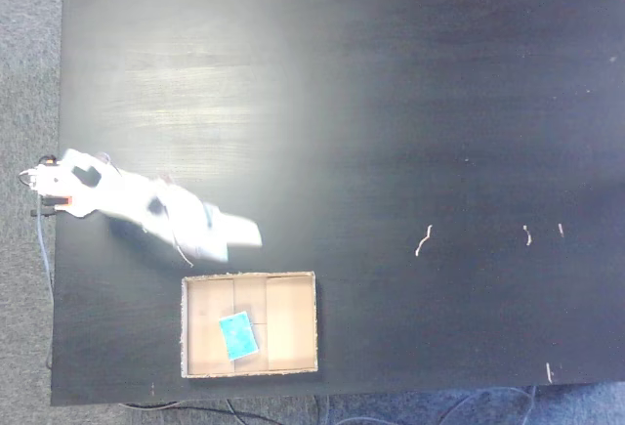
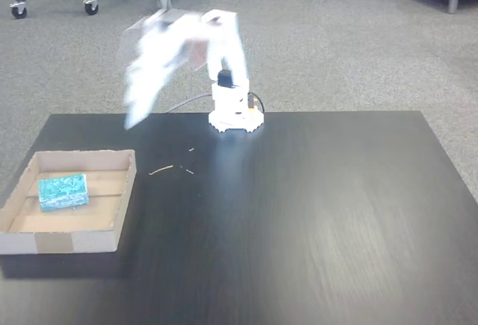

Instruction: Pick the green block and drop it in the box on the right.

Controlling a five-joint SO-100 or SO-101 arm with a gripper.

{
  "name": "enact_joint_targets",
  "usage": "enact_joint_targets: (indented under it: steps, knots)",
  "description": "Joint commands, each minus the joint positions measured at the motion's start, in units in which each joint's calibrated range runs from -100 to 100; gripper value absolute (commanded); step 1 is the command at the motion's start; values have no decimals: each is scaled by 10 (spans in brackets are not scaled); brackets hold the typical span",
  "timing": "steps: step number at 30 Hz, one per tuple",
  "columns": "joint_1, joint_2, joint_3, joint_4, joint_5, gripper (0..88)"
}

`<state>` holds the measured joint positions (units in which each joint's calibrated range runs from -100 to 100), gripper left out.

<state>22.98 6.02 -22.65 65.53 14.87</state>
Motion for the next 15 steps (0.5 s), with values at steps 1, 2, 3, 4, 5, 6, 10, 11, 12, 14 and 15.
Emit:
enact_joint_targets:
  steps: [1, 2, 3, 4, 5, 6, 10, 11, 12, 14, 15]
  knots:
    - [-158, -405, 163, 76, -64, 89]
    - [-191, -497, 232, 83, -77, 34]
    - [-221, -599, 323, 81, -89, 7]
    - [-238, -684, 410, 80, -100, 2]
    - [-249, -781, 502, 85, -110, 2]
    - [-251, -851, 567, 104, -120, 2]
    - [-208, -1005, 788, 57, -130, 1]
    - [-216, -1024, 867, 22, -127, 1]
    - [-216, -1040, 944, -14, -126, 1]
    - [-221, -1040, 1062, -83, -113, 1]
    - [-220, -1040, 1098, -117, -110, 1]
